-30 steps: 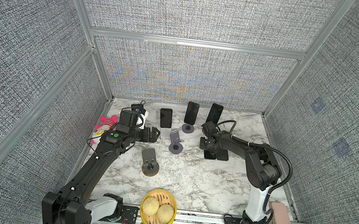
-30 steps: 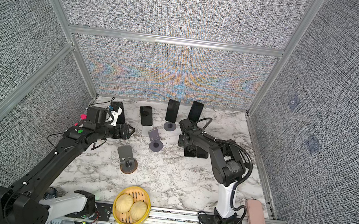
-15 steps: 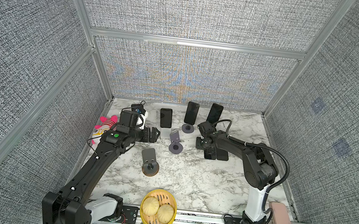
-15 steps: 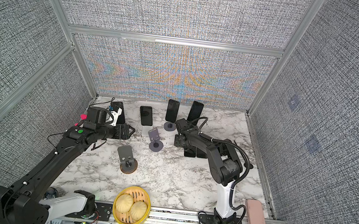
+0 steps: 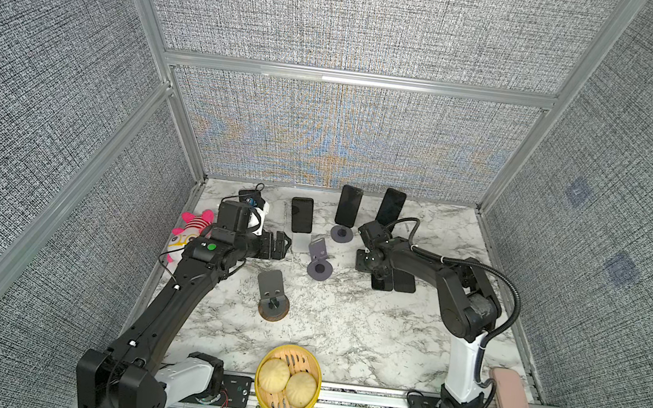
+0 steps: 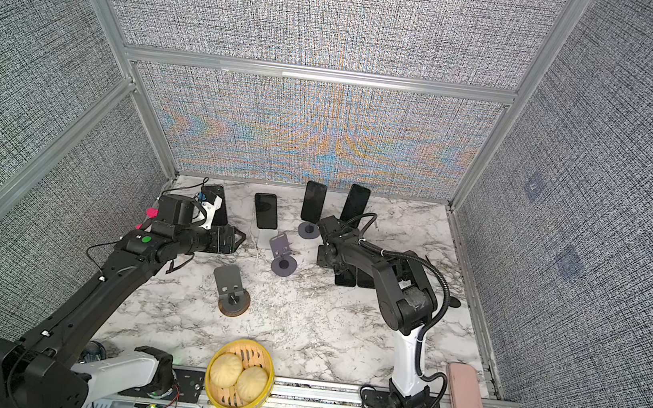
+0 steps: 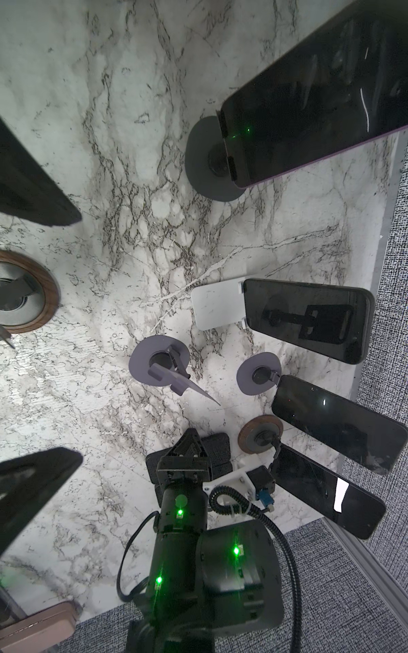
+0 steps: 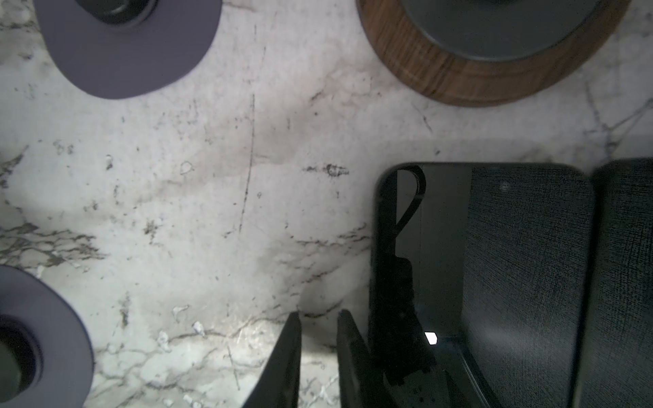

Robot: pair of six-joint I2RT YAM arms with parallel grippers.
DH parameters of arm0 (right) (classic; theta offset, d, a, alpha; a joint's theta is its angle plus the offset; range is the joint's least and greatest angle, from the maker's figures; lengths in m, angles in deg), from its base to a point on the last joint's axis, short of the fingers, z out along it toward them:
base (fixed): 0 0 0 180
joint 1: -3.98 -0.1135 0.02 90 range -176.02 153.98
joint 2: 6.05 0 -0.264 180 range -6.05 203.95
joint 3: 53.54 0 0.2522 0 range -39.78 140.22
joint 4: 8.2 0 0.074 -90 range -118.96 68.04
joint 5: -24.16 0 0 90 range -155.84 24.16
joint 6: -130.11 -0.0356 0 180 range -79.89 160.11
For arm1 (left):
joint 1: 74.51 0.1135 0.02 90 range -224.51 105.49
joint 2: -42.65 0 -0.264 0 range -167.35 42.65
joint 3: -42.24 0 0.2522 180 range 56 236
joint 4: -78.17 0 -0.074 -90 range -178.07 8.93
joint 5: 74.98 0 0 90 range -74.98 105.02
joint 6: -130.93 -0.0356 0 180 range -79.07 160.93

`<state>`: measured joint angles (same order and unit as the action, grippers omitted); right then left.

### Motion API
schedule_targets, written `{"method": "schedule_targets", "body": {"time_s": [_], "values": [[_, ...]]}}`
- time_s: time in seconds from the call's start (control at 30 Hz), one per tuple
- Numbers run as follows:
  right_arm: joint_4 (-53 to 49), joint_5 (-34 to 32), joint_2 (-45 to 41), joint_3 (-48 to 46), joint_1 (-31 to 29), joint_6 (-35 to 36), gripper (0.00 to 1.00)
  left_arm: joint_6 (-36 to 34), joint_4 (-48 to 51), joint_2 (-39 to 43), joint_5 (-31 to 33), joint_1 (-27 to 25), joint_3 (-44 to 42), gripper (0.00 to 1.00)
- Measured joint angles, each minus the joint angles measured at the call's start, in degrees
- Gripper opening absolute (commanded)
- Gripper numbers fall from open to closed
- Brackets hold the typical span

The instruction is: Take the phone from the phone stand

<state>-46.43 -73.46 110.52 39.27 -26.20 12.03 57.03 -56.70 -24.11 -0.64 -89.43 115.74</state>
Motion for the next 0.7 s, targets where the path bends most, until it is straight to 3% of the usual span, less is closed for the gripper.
{"method": "schedule_targets", "body": {"time_s": [0.7], "values": [[-1.1,-2.2,-1.5,-0.4,0.2,-0.2,0.22,0.0,0.0,0.2,-0.6,0.0,0.0,0.99]]}}
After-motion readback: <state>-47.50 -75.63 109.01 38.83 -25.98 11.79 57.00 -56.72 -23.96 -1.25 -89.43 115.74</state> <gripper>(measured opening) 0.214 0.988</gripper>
